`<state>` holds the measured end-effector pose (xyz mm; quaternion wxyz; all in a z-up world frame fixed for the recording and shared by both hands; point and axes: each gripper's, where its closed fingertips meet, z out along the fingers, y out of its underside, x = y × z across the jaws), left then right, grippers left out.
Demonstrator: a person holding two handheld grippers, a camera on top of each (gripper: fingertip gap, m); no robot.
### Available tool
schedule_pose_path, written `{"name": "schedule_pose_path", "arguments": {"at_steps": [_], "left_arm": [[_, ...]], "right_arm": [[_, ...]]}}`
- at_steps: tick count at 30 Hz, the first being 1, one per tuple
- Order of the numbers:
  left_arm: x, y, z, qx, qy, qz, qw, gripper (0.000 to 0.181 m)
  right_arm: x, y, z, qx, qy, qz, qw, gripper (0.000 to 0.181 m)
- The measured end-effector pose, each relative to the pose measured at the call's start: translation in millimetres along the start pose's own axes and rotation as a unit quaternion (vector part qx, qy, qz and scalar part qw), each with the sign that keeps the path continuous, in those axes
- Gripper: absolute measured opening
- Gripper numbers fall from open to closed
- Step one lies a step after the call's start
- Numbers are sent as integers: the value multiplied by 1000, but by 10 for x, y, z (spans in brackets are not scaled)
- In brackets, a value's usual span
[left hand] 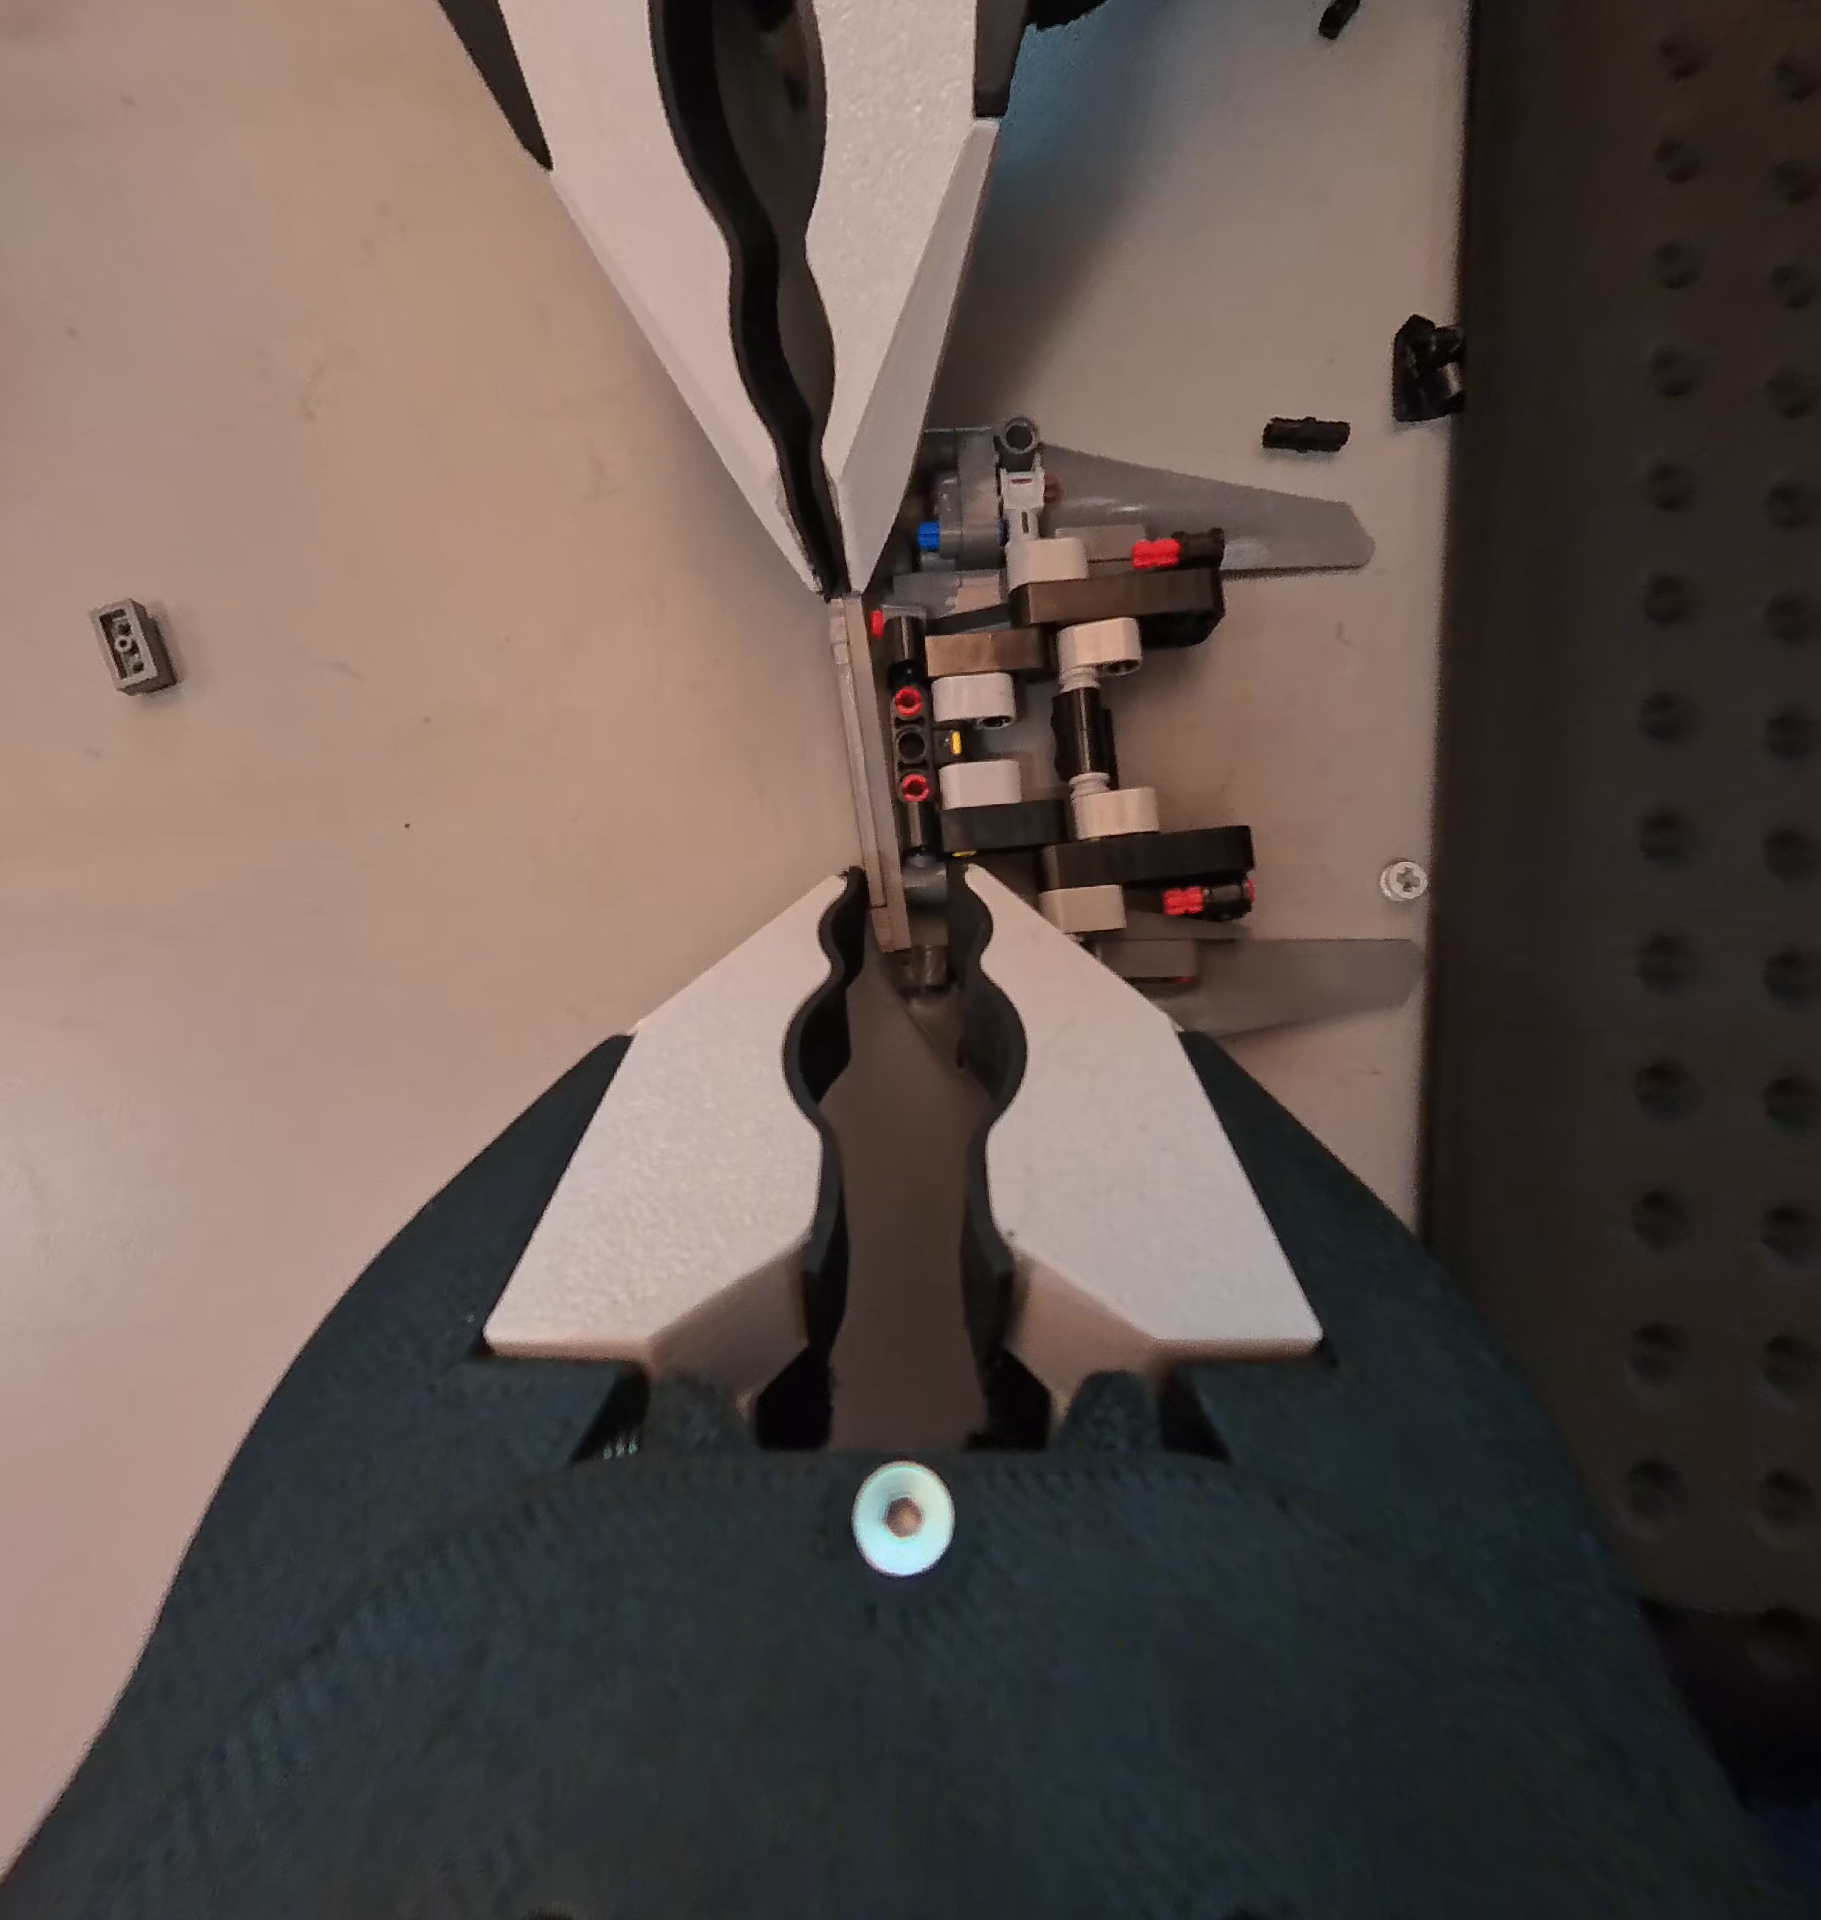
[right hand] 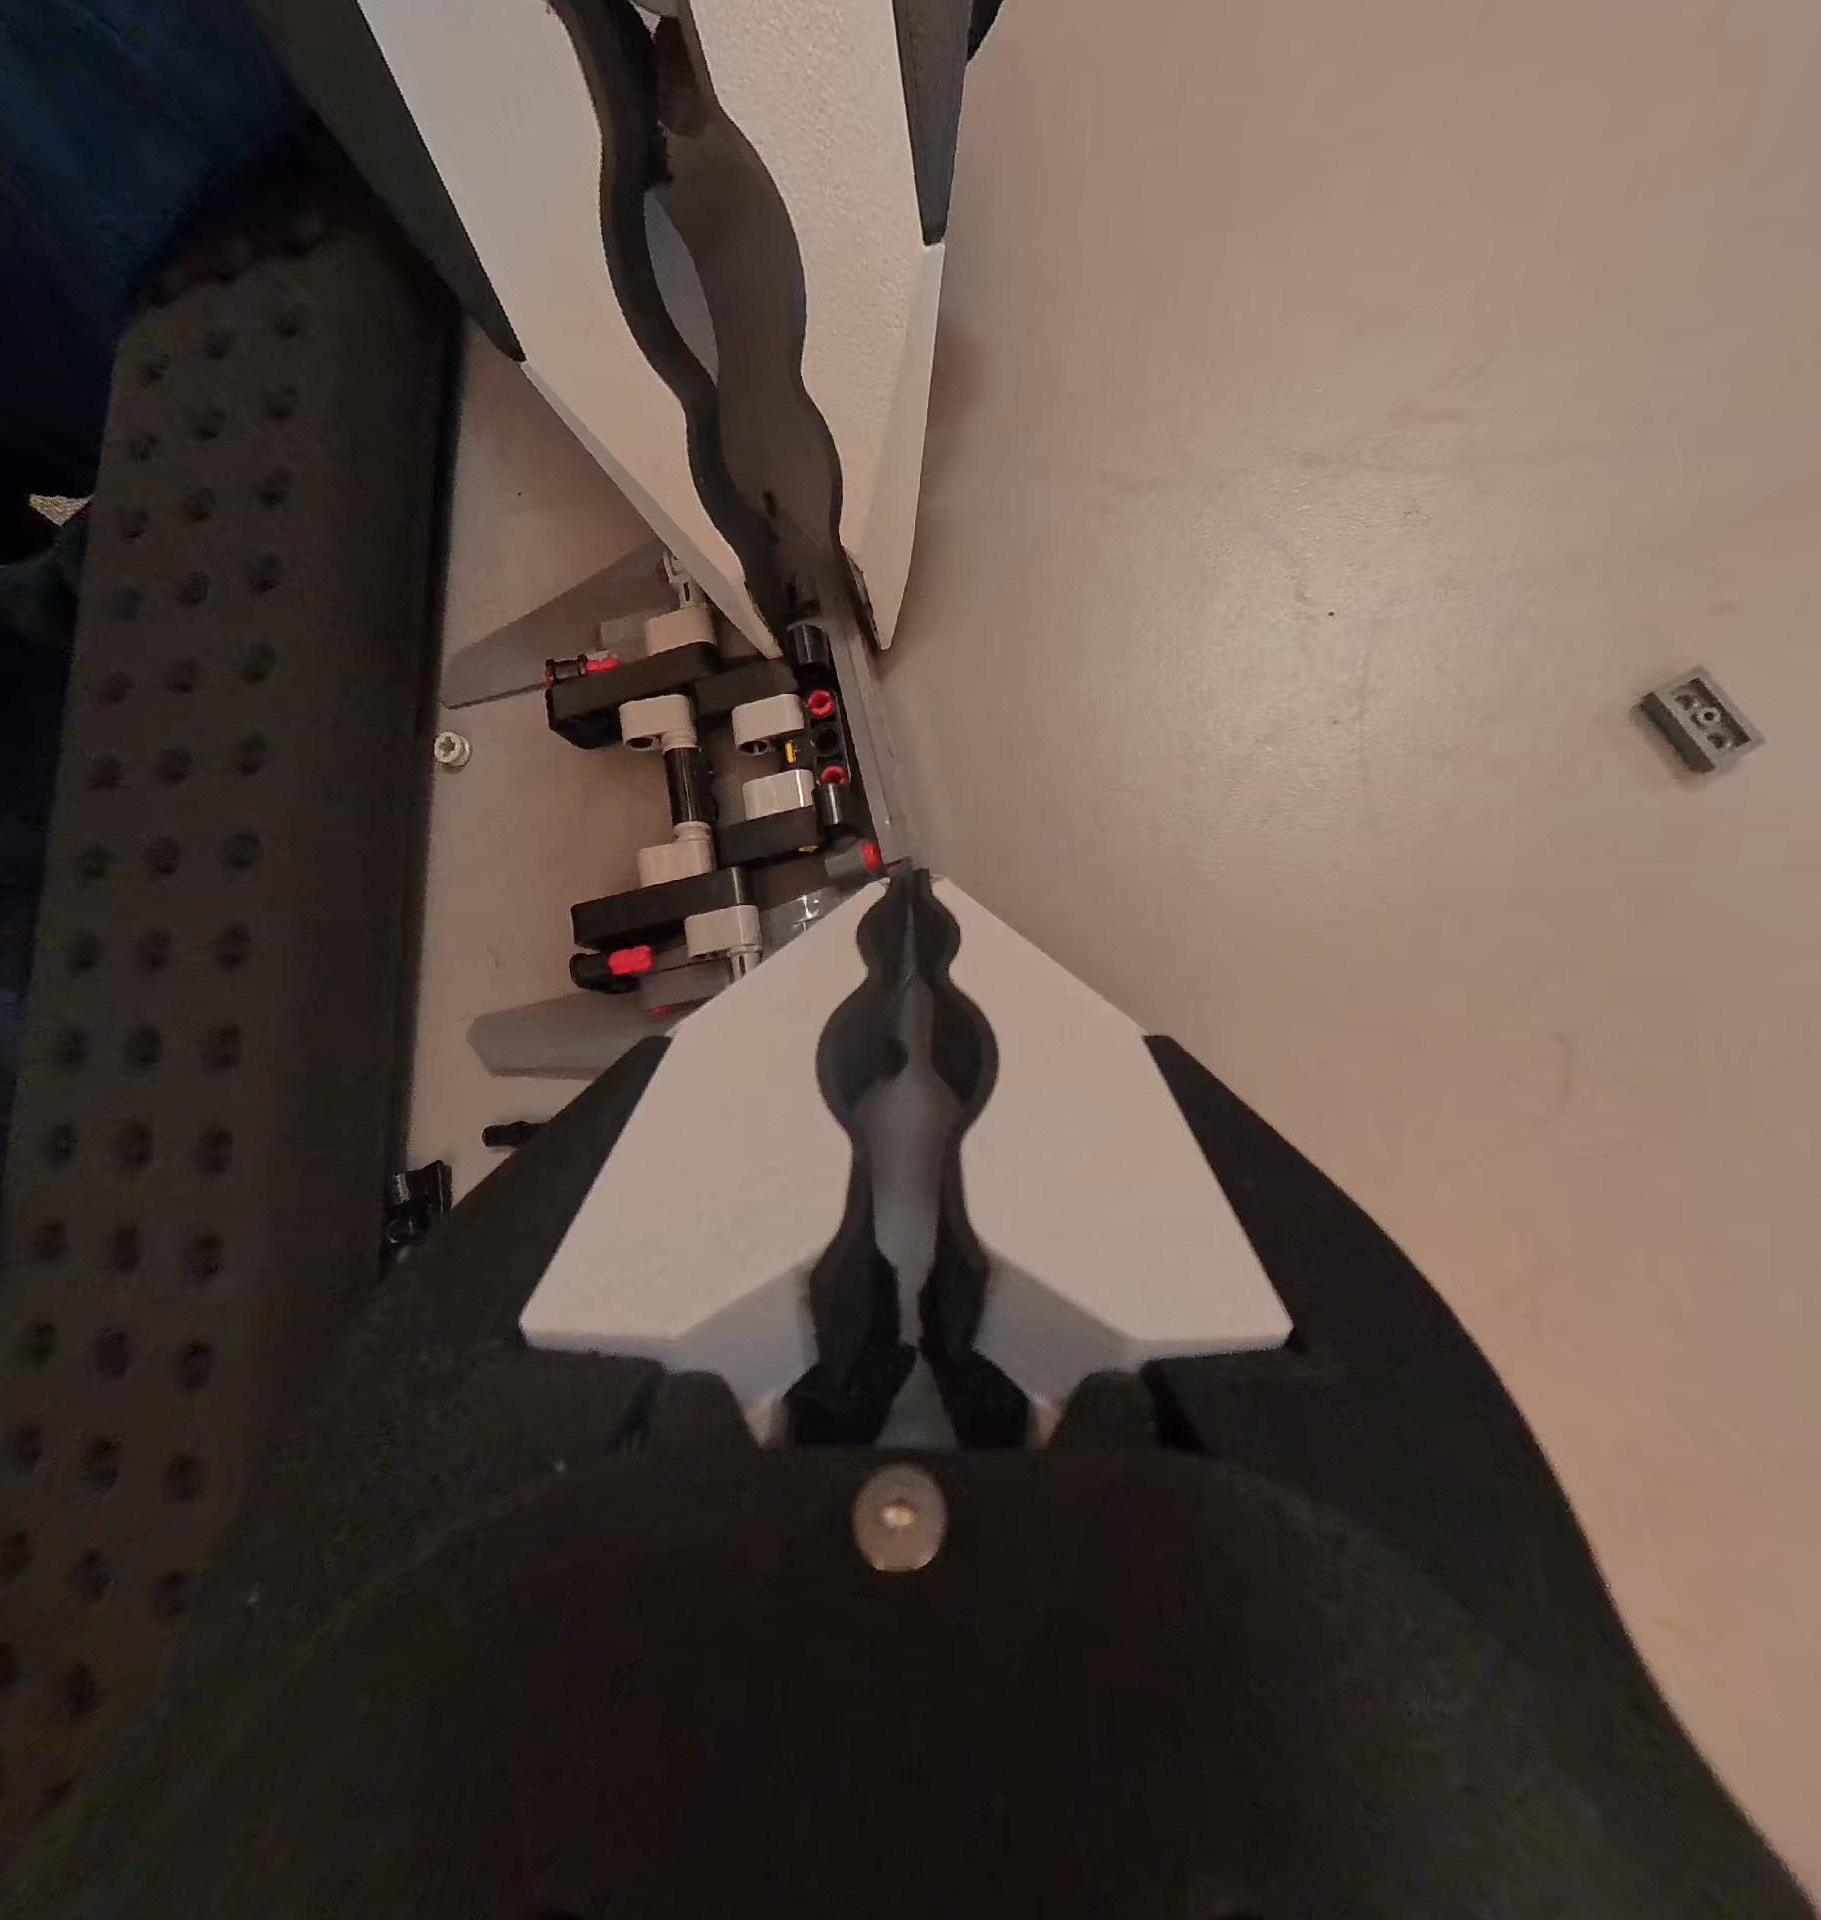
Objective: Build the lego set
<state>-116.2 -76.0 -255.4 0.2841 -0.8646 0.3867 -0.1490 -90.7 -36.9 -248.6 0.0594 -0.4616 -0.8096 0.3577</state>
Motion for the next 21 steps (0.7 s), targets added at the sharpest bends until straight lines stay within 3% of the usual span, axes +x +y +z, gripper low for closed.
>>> {"name": "schedule_pose_path", "arguments": {"at_steps": [10, 17, 21], "left_arm": [[-1, -1, 5, 0, 2, -3, 1000, 13], [-4, -1, 5, 0, 0, -2, 1000, 13], [-4, 3, 4, -2, 0, -2, 1000, 13]], "right_arm": [[-8, 31, 22, -8, -2, 1, 1000, 0], [-43, -17, 8, 3, -8, -12, 1000, 15], [-69, -27, 40, 2, -9, -20, 1000, 14]]}}
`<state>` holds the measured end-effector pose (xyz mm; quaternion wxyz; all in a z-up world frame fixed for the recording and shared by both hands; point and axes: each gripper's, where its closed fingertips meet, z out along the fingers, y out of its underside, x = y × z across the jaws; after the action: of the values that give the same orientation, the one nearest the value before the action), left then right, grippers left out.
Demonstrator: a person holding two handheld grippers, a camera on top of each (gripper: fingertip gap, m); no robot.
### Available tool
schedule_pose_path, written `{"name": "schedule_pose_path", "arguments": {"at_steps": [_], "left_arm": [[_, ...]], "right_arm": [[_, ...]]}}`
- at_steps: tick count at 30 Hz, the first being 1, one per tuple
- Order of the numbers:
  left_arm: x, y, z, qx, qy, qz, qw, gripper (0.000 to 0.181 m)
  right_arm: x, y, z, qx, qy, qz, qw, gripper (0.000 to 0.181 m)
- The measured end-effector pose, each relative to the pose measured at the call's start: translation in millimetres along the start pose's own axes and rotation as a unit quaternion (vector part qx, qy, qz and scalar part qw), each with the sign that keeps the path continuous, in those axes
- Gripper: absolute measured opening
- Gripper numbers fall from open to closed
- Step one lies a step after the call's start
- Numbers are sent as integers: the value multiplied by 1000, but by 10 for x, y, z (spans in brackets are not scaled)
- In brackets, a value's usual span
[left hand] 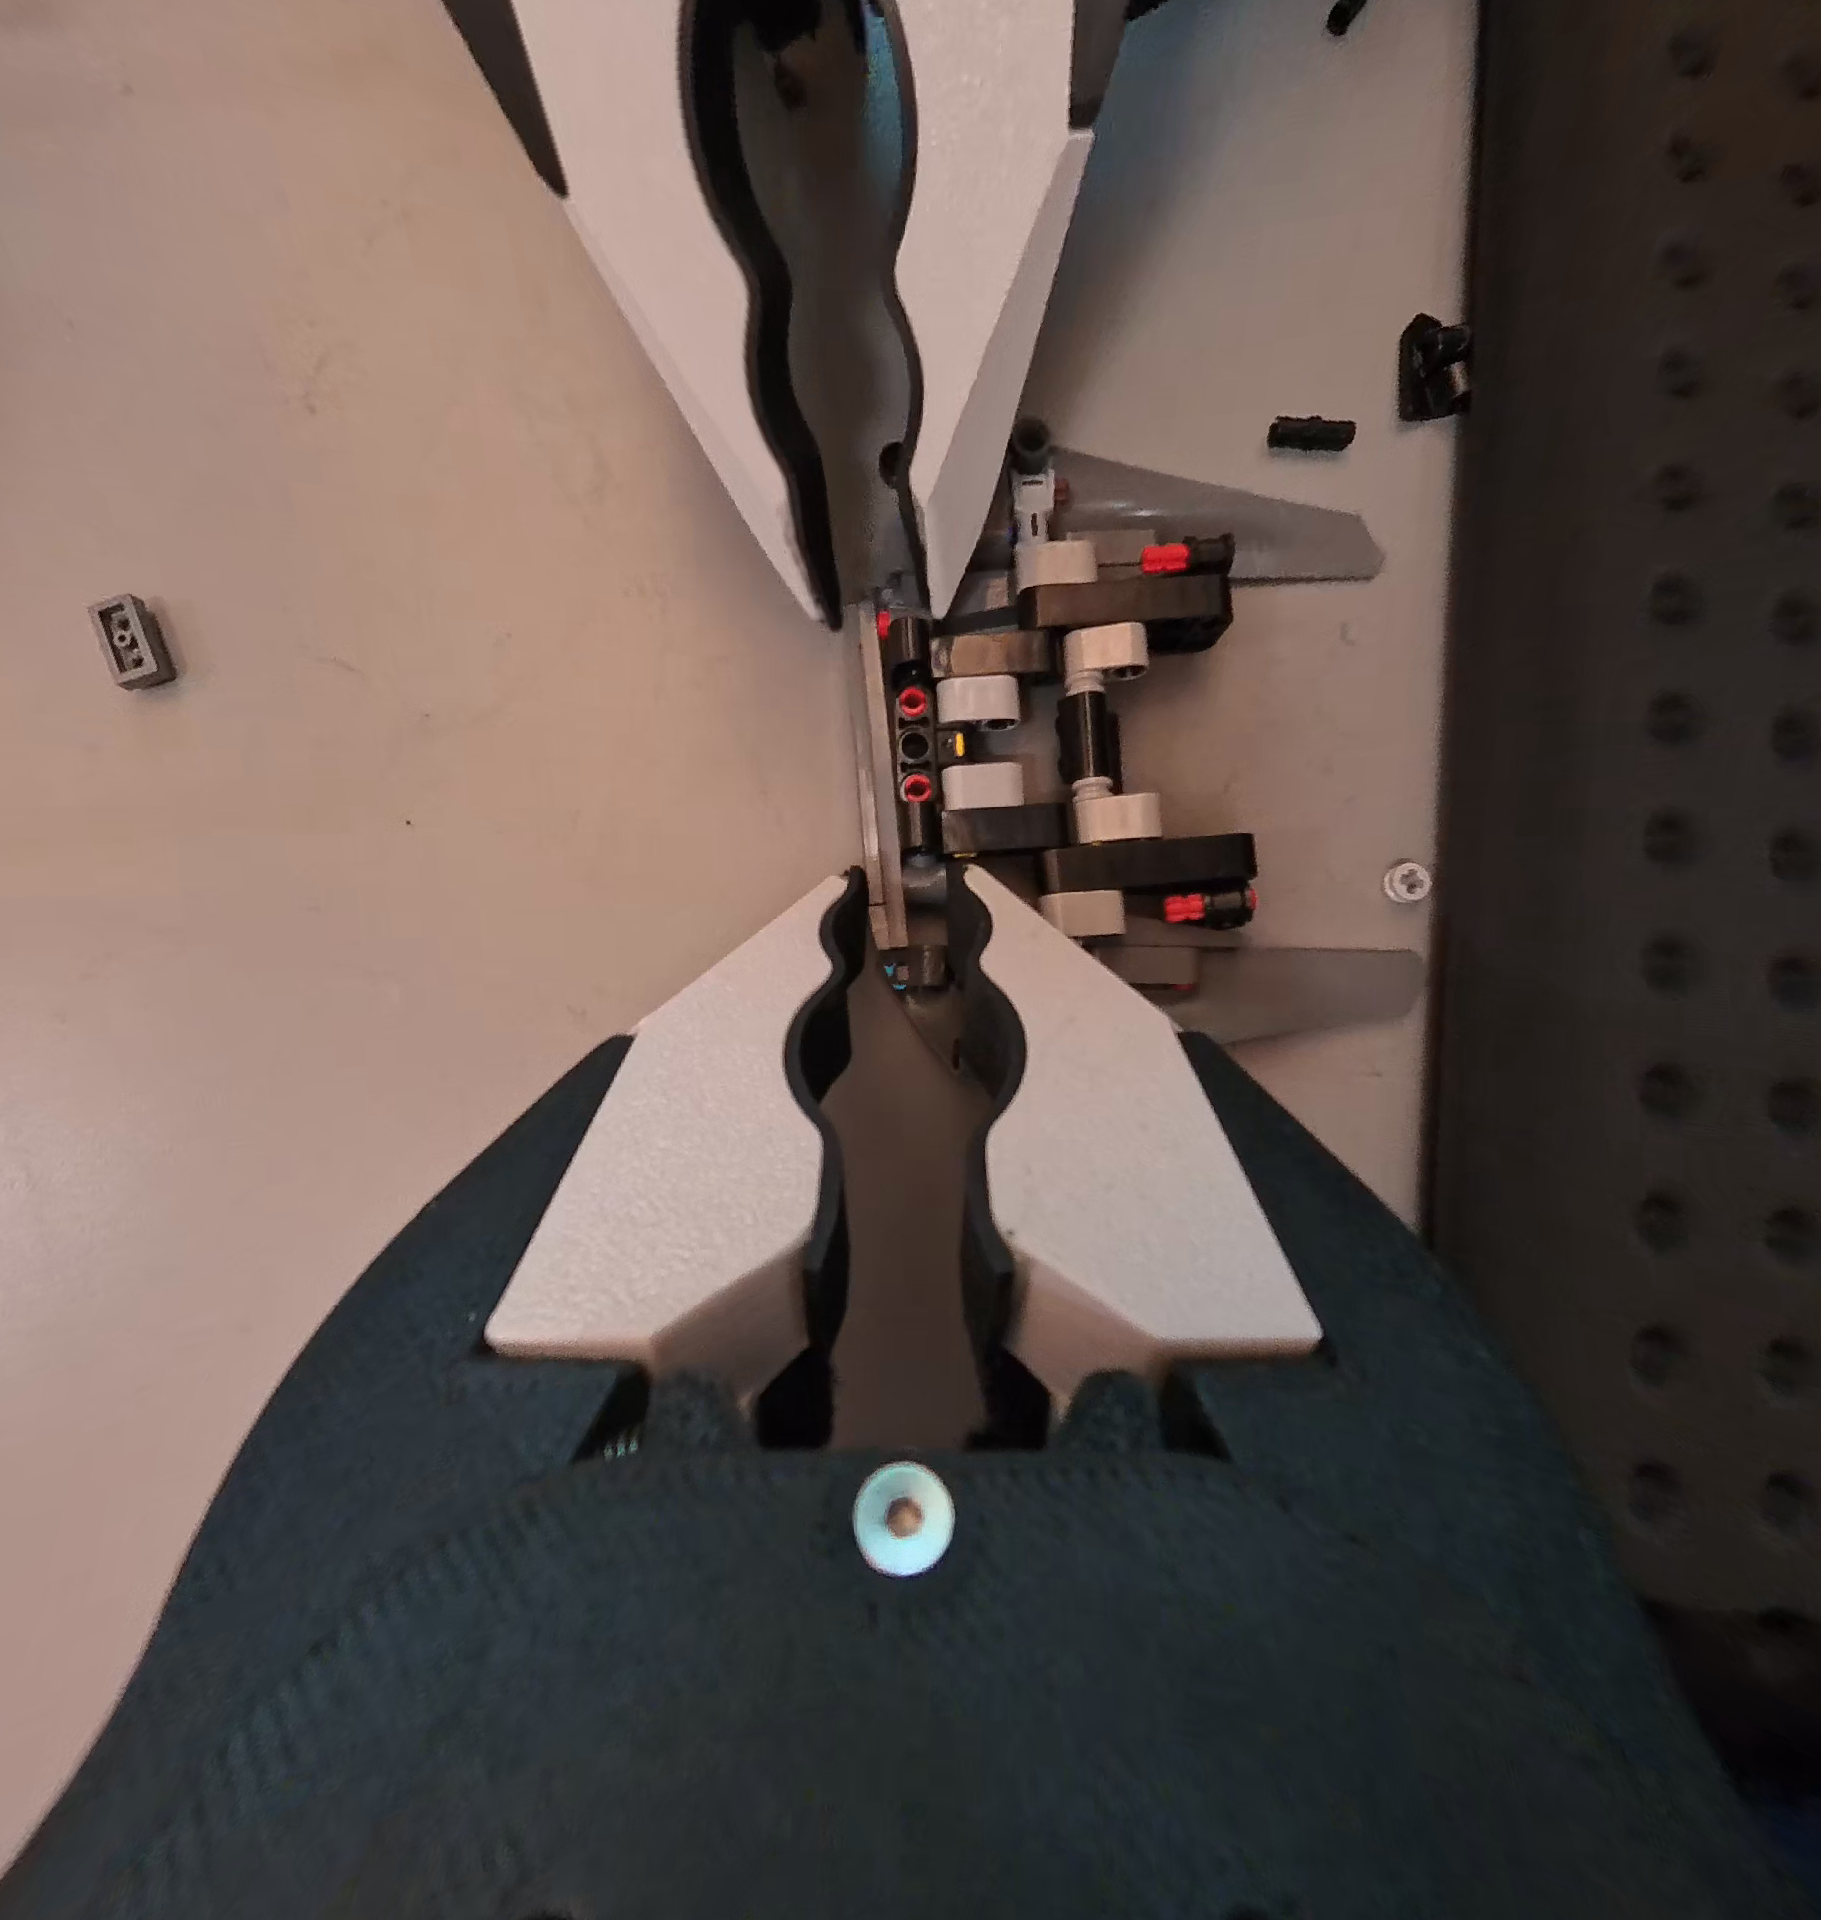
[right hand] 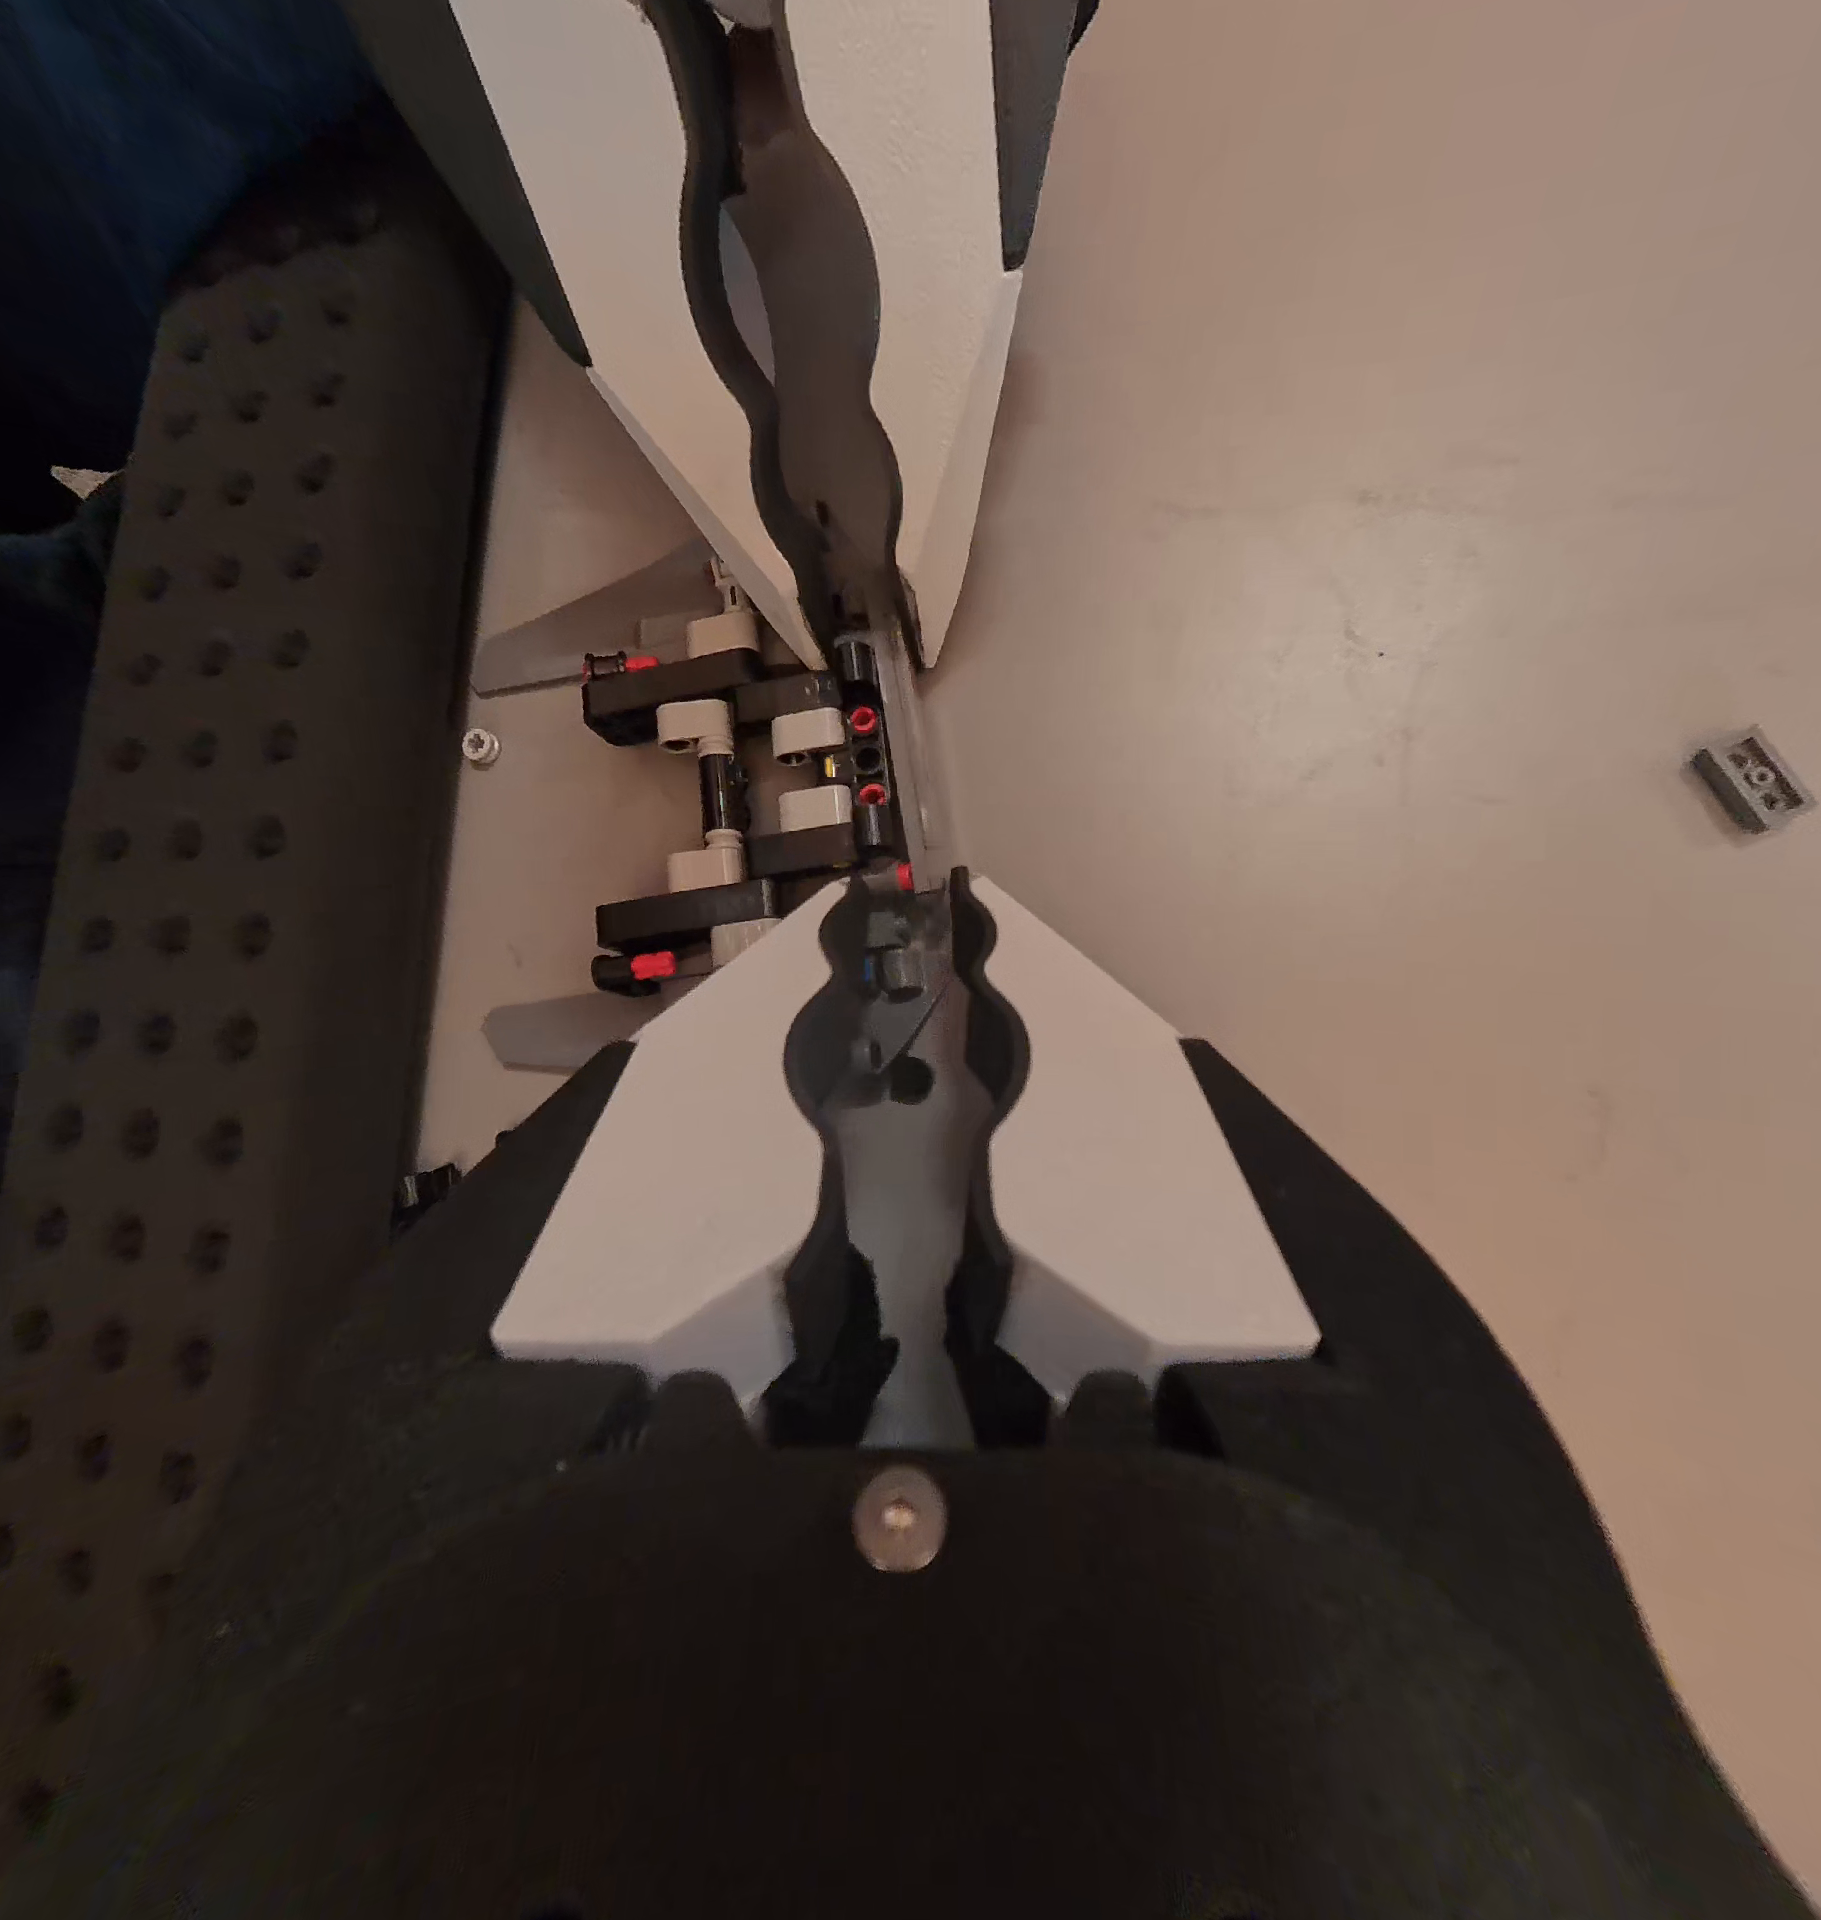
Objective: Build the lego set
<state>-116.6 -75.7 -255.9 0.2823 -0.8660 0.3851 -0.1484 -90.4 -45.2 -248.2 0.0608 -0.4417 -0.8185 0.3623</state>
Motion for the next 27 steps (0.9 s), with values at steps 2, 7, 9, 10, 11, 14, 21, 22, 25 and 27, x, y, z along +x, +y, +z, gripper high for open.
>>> {"name": "schedule_pose_path", "arguments": {"at_steps": [2, 7, 9, 10, 11, 14, 21, 22, 25, 27], "left_arm": [[-2, 2, 1, 0, 0, -1, 1000, 13], [-3, 4, 2, -2, -1, 0, 1000, 13], [-4, 4, 3, -1, -1, -1, 1000, 13], [-4, 4, 2, -1, -1, -1, 1000, 13], [-4, 4, 1, -2, -1, 0, 1000, 13], [-5, 5, 1, -2, -2, 1, 1000, 13], [-7, 6, 3, -2, -2, 1, 1000, 13], [-1, 7, 4, -3, -1, 2, 1000, 13], [-2, 5, 5, -4, -2, 4, 1000, 13], [-2, 9, 4, -3, -1, 2, 1000, 13]], "right_arm": [[-4, 1, 3, -1, 0, 0, 1000, 12], [-4, -2, 4, 2, -5, 10, 1000, 12], [-2, -6, 2, 3, -4, 9, 1000, 12], [1, -8, 1, 3, -2, 8, 1000, 11], [0, -8, 3, 3, -2, 7, 1000, 11], [2, -17, -3, 5, 1, 4, 1000, 11], [12, -24, -9, 7, 8, 1, 1000, 10], [25, -28, -19, 9, 13, -2, 1000, 1], [26, -28, -18, 8, 17, -7, 1000, 1], [30, -27, -13, 9, 17, -6, 1000, 1]]}}
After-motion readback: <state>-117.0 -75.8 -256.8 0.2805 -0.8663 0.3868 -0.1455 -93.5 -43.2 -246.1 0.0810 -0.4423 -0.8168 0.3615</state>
